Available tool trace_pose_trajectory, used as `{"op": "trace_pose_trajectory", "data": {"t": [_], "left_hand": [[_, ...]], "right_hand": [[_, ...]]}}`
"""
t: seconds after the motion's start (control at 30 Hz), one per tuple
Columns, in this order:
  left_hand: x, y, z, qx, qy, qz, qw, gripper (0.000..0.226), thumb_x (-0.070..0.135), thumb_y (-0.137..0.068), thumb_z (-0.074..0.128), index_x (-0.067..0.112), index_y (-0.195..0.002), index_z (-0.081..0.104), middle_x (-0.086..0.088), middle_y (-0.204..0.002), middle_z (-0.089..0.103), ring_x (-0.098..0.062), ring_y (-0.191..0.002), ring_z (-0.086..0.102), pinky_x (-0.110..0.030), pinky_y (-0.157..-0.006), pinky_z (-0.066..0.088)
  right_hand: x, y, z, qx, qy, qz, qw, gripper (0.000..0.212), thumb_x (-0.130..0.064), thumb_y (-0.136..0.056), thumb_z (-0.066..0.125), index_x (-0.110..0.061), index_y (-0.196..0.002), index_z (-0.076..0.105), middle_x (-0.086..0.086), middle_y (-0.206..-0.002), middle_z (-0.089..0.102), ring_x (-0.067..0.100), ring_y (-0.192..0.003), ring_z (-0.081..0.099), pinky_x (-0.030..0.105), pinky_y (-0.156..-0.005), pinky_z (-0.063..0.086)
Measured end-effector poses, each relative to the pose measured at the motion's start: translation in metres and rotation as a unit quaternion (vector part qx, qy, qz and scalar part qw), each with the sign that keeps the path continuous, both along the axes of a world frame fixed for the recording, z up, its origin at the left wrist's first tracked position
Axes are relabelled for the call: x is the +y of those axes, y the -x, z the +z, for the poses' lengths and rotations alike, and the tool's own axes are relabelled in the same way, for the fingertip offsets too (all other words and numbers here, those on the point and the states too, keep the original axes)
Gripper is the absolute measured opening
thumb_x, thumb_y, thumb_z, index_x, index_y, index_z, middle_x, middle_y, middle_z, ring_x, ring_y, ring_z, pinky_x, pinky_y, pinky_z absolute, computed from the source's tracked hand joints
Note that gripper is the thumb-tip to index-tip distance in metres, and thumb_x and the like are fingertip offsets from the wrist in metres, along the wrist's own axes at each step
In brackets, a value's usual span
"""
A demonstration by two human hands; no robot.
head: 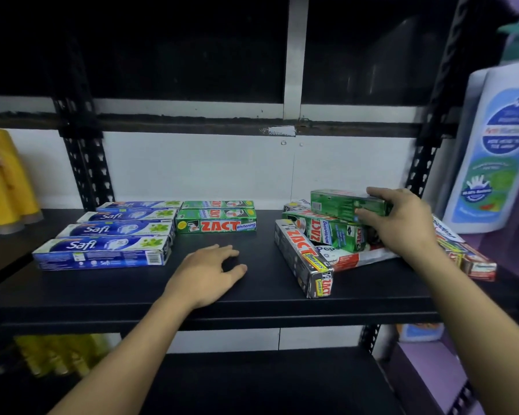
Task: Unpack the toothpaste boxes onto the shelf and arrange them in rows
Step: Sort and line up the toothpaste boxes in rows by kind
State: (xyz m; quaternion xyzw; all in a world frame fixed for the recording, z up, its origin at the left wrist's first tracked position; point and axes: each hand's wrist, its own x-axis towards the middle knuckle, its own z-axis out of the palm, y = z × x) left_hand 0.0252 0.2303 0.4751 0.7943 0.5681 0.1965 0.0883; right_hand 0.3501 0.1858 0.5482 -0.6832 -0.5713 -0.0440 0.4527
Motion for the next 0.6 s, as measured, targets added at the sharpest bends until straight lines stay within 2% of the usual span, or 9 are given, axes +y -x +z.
{"op": "trace_pose_trajectory", "data": {"t": [0.1,0.2,0.3,0.4,0.5,0.6], "left_hand": [[-0.001,0.001,-0.001,-0.008,0.005,0.003,1.0,0.054,0.06,-0.092,0.05,0.035,-0.139,0.052,0.017,-0.153,0.04,-0.007,-0.144,0.03,-0.037,-0.116,0.03],[-0.003,0.002,-0.001,-0.042,0.009,0.027,0.999,0.052,0.061,-0.089,0.052,0.037,-0.136,0.054,0.012,-0.144,0.052,-0.012,-0.13,0.049,-0.038,-0.107,0.041],[-0.008,0.004,0.001,-0.094,-0.024,0.057,0.994,0.046,0.055,-0.092,0.054,0.037,-0.134,0.054,0.008,-0.116,0.065,-0.014,-0.104,0.059,-0.032,-0.091,0.048],[-0.016,0.006,0.003,-0.139,-0.04,0.061,0.988,0.042,0.048,-0.094,0.053,0.035,-0.134,0.056,0.008,-0.094,0.065,-0.008,-0.087,0.056,-0.028,-0.08,0.044],[-0.02,0.008,0.002,-0.174,-0.039,0.055,0.982,0.038,0.045,-0.095,0.055,0.034,-0.131,0.058,0.005,-0.101,0.07,-0.005,-0.089,0.059,-0.027,-0.081,0.044],[-0.028,0.012,0.002,-0.237,-0.024,0.039,0.97,0.034,0.041,-0.094,0.058,0.033,-0.128,0.062,0.015,-0.121,0.067,0.0,-0.112,0.059,-0.021,-0.095,0.043]], "right_hand": [[-0.017,0.017,0.0,0.014,-0.033,0.044,0.998,0.053,-0.034,-0.081,0.078,-0.023,-0.13,0.063,0.006,-0.124,0.063,0.021,-0.112,0.057,0.027,-0.089,0.042],[-0.032,0.039,-0.004,0.02,-0.057,0.095,0.994,0.053,-0.034,-0.079,0.079,-0.026,-0.129,0.064,-0.004,-0.115,0.065,0.011,-0.098,0.056,0.025,-0.084,0.041],[-0.043,0.064,-0.012,-0.021,-0.087,0.12,0.989,0.049,-0.027,-0.077,0.081,-0.025,-0.124,0.066,-0.009,-0.11,0.065,0.009,-0.099,0.058,0.017,-0.084,0.038],[-0.048,0.091,-0.028,-0.112,-0.101,0.133,0.979,0.053,-0.017,-0.076,0.081,-0.021,-0.127,0.064,-0.002,-0.116,0.065,0.02,-0.107,0.058,0.026,-0.094,0.041],[-0.052,0.118,-0.048,-0.212,-0.102,0.138,0.962,0.065,-0.017,-0.074,0.082,-0.017,-0.134,0.058,-0.001,-0.122,0.063,0.026,-0.104,0.056,0.038,-0.087,0.05],[-0.057,0.137,-0.062,-0.245,-0.06,0.168,0.953,0.078,-0.032,-0.071,0.085,-0.019,-0.141,0.051,-0.005,-0.124,0.061,0.023,-0.105,0.055,0.036,-0.078,0.055]]}}
